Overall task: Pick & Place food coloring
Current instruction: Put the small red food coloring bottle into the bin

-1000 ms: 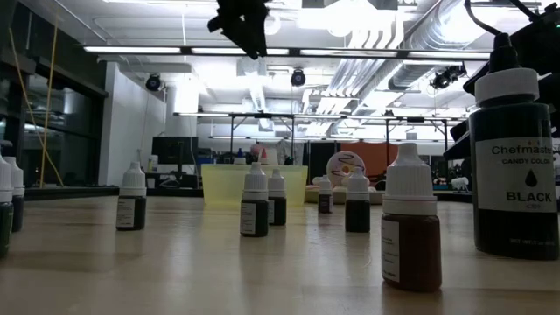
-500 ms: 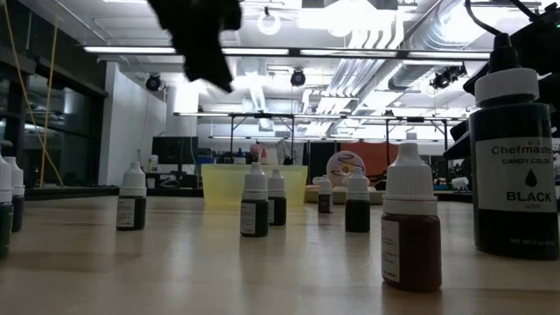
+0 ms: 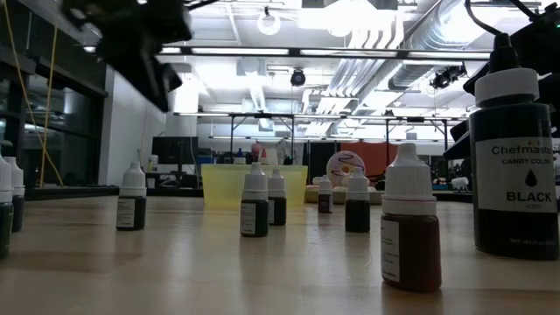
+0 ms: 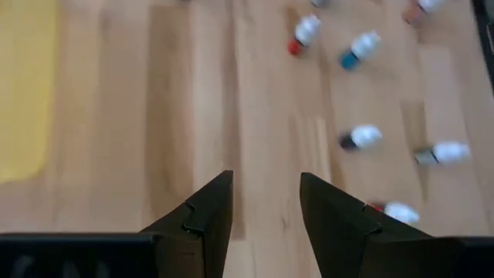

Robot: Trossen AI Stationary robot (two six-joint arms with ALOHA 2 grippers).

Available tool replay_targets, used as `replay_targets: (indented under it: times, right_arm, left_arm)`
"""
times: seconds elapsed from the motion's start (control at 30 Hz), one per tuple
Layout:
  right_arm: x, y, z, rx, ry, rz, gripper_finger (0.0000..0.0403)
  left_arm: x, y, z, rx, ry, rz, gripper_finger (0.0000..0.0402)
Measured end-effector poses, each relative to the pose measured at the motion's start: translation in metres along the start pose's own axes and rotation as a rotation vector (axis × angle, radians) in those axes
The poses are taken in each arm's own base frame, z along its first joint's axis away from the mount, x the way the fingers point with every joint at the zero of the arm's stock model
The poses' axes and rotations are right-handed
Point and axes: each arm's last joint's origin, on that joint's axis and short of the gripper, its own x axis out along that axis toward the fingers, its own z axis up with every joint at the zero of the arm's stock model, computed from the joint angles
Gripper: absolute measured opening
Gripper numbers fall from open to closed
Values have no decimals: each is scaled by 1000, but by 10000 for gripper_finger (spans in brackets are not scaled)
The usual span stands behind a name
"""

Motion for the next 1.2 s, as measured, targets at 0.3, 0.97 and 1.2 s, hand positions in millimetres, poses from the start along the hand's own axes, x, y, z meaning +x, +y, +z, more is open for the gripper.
replay_targets:
  times: [0.3,0.97,1.2]
  right_arm:
    - [0,0,0,0,2,0,0]
    - [0,0,0,0,1,0,0]
    - [0,0,0,0,1,0,0]
  left_arm:
    - [7,-18,-20,-60,112,11,147]
    - [18,-80,-34,-390,175,-12,147]
    - [40,-95,-32,-613,189,-14,147]
